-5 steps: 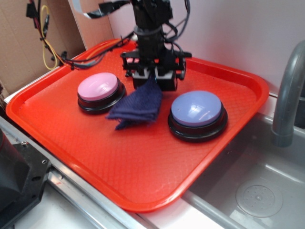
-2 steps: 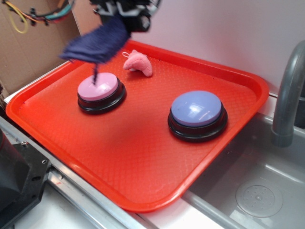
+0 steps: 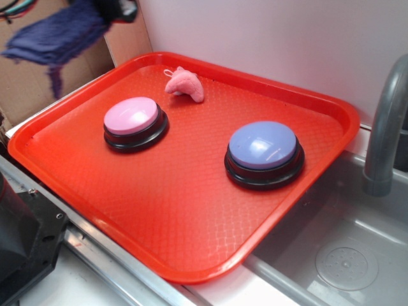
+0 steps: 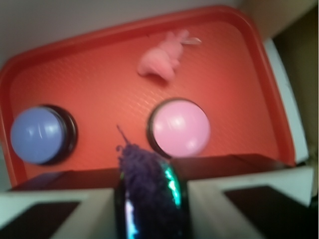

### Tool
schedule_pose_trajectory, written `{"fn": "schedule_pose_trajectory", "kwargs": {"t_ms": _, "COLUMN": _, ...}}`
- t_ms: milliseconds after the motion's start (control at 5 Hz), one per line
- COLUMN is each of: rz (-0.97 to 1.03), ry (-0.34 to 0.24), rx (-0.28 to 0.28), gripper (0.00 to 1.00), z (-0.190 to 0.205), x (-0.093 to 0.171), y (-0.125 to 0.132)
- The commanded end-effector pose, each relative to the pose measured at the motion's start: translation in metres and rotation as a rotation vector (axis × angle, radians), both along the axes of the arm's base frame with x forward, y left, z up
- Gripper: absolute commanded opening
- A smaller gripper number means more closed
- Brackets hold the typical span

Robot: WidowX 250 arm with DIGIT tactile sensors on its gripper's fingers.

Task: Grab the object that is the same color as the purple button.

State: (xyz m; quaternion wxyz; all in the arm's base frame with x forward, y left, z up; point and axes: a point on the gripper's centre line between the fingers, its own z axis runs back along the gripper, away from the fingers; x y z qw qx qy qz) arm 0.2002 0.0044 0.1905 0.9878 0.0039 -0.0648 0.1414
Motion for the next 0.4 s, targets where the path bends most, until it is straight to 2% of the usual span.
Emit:
{"fn": "schedule_pose_trajectory", "kwargs": {"t_ms": 0, "rz": 0.068, "ry": 0.015, "rx": -0.031, "gripper": 0.0, "z": 0.0108, "x": -0.0274, "y": 0.0126}}
{"fn": "schedule_pose_trajectory", "kwargs": {"t_ms": 200, "rz": 0.107, "ry": 0.044, "rx": -0.046, "gripper": 0.0, "z": 0.0107, "x": -0.0183, "y": 0.0191}}
